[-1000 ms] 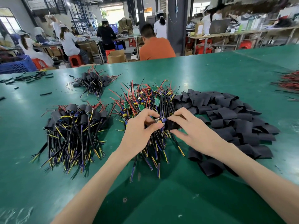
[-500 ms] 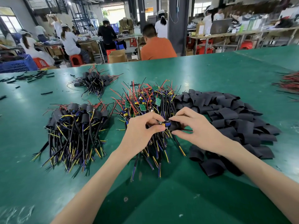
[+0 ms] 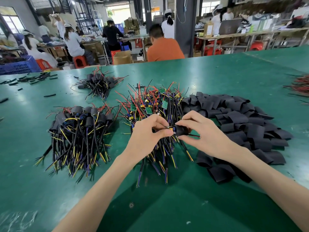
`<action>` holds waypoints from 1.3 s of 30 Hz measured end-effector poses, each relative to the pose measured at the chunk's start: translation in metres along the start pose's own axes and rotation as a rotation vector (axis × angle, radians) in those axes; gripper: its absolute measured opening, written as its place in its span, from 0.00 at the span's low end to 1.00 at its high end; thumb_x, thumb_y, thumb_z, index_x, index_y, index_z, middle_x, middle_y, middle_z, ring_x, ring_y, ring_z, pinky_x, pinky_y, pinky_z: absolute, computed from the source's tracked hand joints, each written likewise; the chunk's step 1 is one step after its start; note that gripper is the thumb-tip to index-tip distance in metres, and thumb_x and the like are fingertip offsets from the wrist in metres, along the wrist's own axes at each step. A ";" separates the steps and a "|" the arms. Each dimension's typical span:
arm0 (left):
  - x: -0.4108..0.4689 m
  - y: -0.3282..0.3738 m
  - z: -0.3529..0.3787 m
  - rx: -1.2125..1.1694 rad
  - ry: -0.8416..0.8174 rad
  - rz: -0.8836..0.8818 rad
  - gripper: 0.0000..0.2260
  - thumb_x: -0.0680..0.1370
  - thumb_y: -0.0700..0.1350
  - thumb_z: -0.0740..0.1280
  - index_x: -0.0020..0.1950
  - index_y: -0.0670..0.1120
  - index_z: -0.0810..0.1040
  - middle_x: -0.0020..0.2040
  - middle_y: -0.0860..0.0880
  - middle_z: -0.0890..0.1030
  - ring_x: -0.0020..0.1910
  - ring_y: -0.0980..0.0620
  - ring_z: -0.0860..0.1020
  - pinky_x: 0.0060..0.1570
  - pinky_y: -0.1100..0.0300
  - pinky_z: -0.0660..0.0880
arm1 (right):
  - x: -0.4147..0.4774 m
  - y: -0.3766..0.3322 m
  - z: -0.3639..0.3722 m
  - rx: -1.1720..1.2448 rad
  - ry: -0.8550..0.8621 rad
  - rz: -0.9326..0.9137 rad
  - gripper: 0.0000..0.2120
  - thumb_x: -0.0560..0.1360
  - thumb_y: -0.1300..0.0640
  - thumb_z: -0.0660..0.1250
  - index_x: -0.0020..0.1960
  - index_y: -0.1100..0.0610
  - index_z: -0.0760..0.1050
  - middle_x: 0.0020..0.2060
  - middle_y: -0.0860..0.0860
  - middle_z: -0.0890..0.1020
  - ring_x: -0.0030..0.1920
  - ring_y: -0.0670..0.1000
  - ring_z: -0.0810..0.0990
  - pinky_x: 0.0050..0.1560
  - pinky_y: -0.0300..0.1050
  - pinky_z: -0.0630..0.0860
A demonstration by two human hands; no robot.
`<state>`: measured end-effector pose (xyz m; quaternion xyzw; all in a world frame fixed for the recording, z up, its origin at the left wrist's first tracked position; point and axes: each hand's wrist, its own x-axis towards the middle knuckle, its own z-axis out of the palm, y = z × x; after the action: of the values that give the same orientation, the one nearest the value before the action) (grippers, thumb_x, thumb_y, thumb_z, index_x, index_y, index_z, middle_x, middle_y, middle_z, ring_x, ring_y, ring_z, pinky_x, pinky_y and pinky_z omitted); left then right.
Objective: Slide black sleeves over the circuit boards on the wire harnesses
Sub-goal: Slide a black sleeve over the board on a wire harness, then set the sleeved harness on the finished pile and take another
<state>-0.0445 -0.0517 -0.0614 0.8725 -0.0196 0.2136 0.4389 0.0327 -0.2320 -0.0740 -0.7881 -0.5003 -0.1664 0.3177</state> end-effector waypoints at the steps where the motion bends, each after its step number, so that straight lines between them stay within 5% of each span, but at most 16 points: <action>1: 0.000 0.000 0.000 0.001 0.002 0.008 0.10 0.69 0.42 0.76 0.41 0.53 0.77 0.34 0.59 0.81 0.36 0.68 0.76 0.42 0.78 0.66 | 0.000 0.000 -0.001 0.006 -0.004 -0.005 0.14 0.68 0.64 0.75 0.53 0.62 0.79 0.46 0.53 0.76 0.42 0.41 0.70 0.49 0.33 0.68; 16: 0.000 -0.003 0.004 -0.001 0.016 -0.092 0.09 0.66 0.45 0.78 0.37 0.50 0.78 0.31 0.56 0.81 0.31 0.63 0.77 0.36 0.73 0.69 | -0.004 -0.002 0.004 -0.107 -0.002 -0.038 0.17 0.71 0.58 0.73 0.58 0.61 0.77 0.50 0.53 0.74 0.44 0.49 0.75 0.48 0.45 0.74; 32: -0.002 -0.001 0.003 0.004 -0.011 -0.034 0.03 0.72 0.40 0.73 0.40 0.48 0.84 0.36 0.52 0.84 0.36 0.56 0.80 0.42 0.62 0.76 | -0.005 -0.012 0.008 -0.159 -0.013 -0.025 0.15 0.71 0.60 0.73 0.57 0.62 0.77 0.49 0.55 0.75 0.39 0.56 0.77 0.38 0.54 0.78; 36: 0.001 0.002 -0.004 0.031 0.052 -0.019 0.04 0.72 0.39 0.73 0.42 0.49 0.82 0.36 0.54 0.83 0.36 0.60 0.79 0.41 0.69 0.73 | -0.004 -0.013 0.007 -0.153 0.034 0.008 0.21 0.73 0.57 0.71 0.64 0.61 0.73 0.54 0.55 0.72 0.44 0.55 0.77 0.46 0.54 0.77; 39: 0.008 0.003 -0.026 0.100 0.248 0.010 0.08 0.73 0.39 0.71 0.48 0.49 0.78 0.37 0.54 0.81 0.36 0.61 0.78 0.41 0.69 0.72 | -0.003 -0.009 0.005 -0.222 0.099 0.052 0.28 0.74 0.54 0.70 0.69 0.63 0.66 0.59 0.56 0.69 0.53 0.54 0.75 0.57 0.50 0.73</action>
<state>-0.0468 -0.0320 -0.0427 0.8600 0.0410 0.3228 0.3930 0.0231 -0.2286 -0.0765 -0.8219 -0.4418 -0.2515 0.2569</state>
